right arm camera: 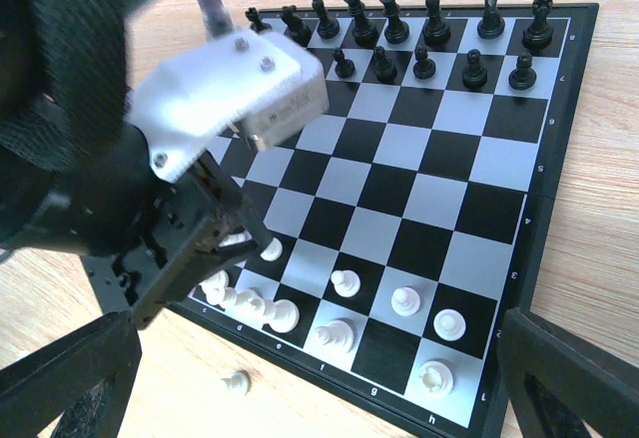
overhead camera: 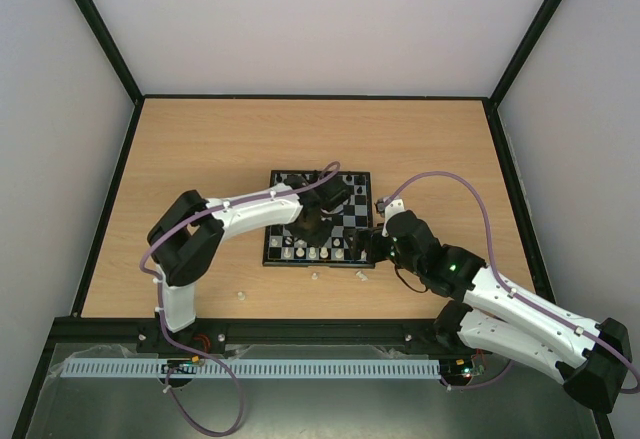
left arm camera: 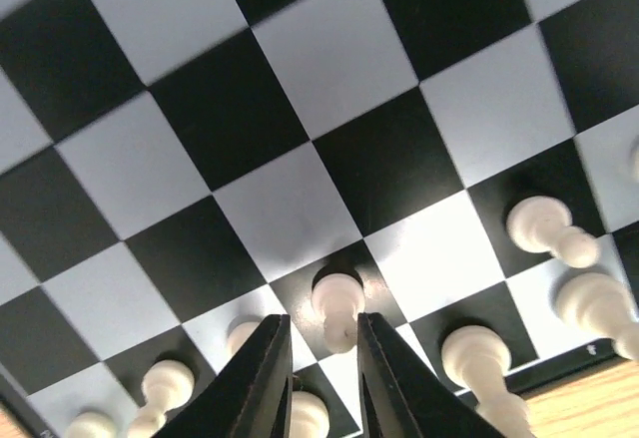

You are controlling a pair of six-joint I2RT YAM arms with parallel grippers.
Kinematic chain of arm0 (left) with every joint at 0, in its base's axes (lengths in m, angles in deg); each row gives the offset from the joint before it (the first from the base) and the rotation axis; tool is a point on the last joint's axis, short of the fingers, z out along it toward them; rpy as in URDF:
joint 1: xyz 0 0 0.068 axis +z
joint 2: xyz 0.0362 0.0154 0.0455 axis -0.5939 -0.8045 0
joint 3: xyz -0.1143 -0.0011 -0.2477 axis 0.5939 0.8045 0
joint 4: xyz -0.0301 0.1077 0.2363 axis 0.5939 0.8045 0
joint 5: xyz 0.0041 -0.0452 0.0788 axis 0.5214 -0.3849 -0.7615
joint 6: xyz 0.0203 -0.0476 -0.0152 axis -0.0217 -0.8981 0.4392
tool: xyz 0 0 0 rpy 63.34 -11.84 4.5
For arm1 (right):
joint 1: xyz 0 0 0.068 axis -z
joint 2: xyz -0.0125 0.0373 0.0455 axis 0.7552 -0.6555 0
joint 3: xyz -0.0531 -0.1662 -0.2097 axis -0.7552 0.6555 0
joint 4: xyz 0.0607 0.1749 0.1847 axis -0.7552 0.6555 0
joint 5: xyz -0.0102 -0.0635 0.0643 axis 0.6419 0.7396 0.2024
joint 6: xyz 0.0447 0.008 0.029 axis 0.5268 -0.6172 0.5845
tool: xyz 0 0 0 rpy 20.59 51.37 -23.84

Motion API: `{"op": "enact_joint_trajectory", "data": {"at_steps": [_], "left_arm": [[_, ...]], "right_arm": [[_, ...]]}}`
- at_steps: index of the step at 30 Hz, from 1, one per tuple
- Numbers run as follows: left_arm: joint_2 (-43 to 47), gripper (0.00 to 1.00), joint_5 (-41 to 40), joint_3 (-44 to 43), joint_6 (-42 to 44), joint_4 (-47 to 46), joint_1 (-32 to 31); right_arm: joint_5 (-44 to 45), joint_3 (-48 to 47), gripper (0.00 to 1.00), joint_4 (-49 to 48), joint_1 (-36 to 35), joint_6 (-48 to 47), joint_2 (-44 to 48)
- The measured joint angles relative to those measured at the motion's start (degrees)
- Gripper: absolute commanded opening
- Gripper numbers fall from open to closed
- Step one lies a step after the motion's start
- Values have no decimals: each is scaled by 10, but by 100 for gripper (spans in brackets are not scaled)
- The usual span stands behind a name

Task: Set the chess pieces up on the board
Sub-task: Place the chess piece on the chessboard, then pick up the chess piece at the center of the board.

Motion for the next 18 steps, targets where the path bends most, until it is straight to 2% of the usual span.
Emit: {"op": "enact_joint_trajectory", "data": {"at_steps": [8, 15, 18], "left_arm": [[100, 35, -29, -12, -27, 34, -8], [225, 66, -44, 60, -69, 40, -34], [254, 76, -46, 97, -86, 40, -59]], "right_arm": [[1, 0, 99, 0, 0, 0, 0], [32, 0, 99, 5, 0, 10, 3], [65, 0, 99, 16, 0, 20, 14]]}}
